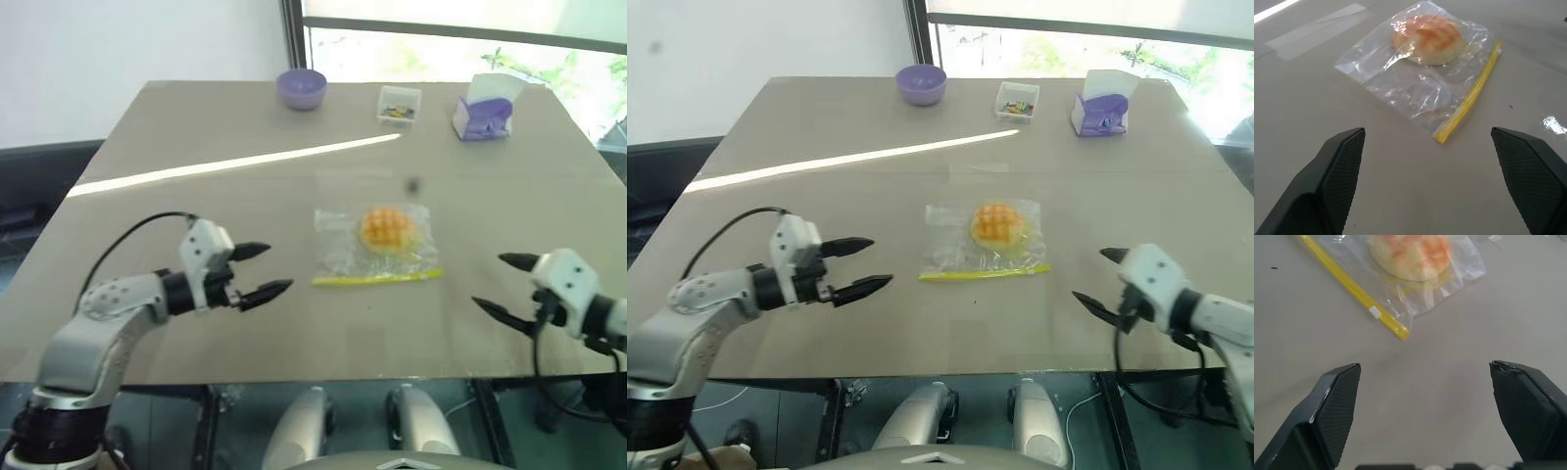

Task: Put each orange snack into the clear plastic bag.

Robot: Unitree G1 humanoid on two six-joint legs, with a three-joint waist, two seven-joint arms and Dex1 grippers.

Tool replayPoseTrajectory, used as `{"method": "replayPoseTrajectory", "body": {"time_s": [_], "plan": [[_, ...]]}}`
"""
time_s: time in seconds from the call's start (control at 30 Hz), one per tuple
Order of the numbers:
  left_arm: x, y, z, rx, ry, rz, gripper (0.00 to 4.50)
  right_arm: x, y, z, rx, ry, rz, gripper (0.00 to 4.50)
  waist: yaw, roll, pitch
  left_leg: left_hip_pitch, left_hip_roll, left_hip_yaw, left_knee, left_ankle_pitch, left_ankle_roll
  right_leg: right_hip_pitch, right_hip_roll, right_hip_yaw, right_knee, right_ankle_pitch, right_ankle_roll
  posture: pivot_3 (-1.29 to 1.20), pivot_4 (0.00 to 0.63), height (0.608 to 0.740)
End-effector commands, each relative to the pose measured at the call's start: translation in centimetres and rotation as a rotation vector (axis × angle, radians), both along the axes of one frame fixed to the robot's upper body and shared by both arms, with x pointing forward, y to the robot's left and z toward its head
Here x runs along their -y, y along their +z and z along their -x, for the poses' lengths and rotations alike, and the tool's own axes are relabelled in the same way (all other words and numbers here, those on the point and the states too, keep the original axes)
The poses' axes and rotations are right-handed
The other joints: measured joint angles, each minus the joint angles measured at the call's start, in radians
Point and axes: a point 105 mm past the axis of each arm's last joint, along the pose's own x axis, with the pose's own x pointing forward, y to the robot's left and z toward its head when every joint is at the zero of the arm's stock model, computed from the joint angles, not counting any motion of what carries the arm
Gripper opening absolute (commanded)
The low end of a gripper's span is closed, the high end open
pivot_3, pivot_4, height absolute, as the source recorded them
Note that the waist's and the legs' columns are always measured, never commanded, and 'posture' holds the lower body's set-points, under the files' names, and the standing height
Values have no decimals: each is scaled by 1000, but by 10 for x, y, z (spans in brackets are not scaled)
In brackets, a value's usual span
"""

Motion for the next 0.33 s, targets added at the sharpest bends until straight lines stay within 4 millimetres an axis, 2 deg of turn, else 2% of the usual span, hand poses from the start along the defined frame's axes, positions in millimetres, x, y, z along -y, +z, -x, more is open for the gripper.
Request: {"method": "replayPoseTrajectory", "body": {"time_s": [0.03, 0.2, 0.33], "plan": [[-12, 19, 9, 41, 7, -10, 4427, 9, 23, 11, 37, 1, -26, 4500, 0, 0, 0, 0, 0, 0, 0, 0, 0, 0, 0, 0, 0, 0, 0, 0, 150, 740], [-15, 19, 15, 28, -1, -17, 4427, 14, 29, 15, 33, 0, -33, 4500, 1, 0, 0, 0, 1, 0, 0, 0, 0, 0, -3, 0, -1, -1, -1, 0, 150, 740], [-8, 19, 17, 18, -42, -13, 4427, 12, 29, 12, 34, -3, -24, 4500, 2, 0, 0, -1, 1, 0, 0, 0, 0, 0, -4, 0, -2, -1, -2, 0, 150, 740]]}}
